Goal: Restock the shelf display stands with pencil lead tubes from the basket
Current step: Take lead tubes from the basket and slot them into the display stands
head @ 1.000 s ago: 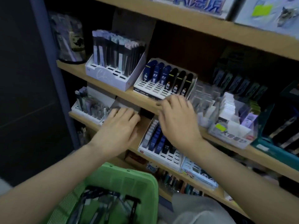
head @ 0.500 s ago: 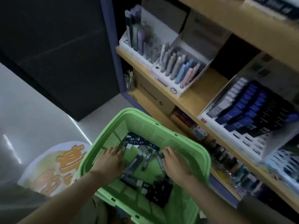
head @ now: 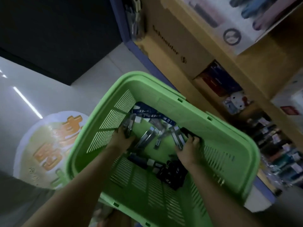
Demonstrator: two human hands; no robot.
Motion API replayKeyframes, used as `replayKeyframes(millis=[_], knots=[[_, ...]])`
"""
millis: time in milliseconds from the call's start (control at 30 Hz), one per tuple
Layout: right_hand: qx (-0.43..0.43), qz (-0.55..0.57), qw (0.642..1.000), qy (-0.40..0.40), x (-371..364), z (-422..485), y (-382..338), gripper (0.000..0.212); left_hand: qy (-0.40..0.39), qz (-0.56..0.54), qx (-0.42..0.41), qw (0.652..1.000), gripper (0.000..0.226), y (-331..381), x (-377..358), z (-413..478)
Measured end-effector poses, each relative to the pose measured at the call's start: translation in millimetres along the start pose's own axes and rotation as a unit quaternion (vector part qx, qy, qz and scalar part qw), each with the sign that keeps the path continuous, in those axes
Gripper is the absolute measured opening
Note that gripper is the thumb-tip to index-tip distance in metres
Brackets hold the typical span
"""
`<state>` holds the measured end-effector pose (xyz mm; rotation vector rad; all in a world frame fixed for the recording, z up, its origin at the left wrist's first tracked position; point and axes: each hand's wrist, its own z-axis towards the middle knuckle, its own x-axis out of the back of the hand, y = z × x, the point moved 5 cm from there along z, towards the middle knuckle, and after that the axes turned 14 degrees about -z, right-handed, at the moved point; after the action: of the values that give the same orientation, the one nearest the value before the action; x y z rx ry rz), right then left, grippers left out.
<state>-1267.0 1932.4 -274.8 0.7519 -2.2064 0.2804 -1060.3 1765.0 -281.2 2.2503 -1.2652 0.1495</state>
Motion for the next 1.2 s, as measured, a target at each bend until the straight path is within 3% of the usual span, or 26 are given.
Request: replayKeyframes(millis=[200, 300, 400, 600, 767, 867, 1000, 1133, 1200], knots=[[0.002, -0.006, 1.000, 0.015, -10, 14, -16, 0.075, -0.002, 0.139, -0.025, 0.990, 0.082, 6, -24, 6], [0.008, 0.099, 0.995, -0.032, -19, 20, -28, 0.081, -0.019, 0.216, -0.034, 0.976, 0.080, 11, -37, 7], [0.010, 0.173, 0.983, -0.058, -29, 17, -38, 0.078, -0.018, 0.248, -0.050, 0.967, 0.080, 13, -48, 7], [0.002, 0.185, 0.982, -0.039, -40, 16, -36, 0.059, 0.025, 0.275, -0.093, 0.957, 0.069, 15, -56, 13], [-0.019, 0.191, 0.981, -0.034, -39, 25, -33, 0.047, 0.039, 0.220, -0.078, 0.972, 0.042, 13, -58, 22], [-0.056, 0.240, 0.969, -0.026, -40, 25, -38, 0.053, 0.005, 0.125, -0.065, 0.990, 0.015, 17, -66, 19], [-0.078, 0.323, 0.942, -0.039, -36, 24, -41, 0.026, -0.030, 0.002, -0.019, 0.999, 0.029, 27, -73, 13], [-0.060, 0.315, 0.942, -0.101, -30, 26, -45, 0.038, -0.063, -0.025, 0.021, 0.997, 0.029, 27, -66, 10], [-0.028, 0.307, 0.942, -0.130, -27, 22, -55, 0.032, -0.060, -0.041, 0.037, 0.997, 0.025, 25, -61, 6]])
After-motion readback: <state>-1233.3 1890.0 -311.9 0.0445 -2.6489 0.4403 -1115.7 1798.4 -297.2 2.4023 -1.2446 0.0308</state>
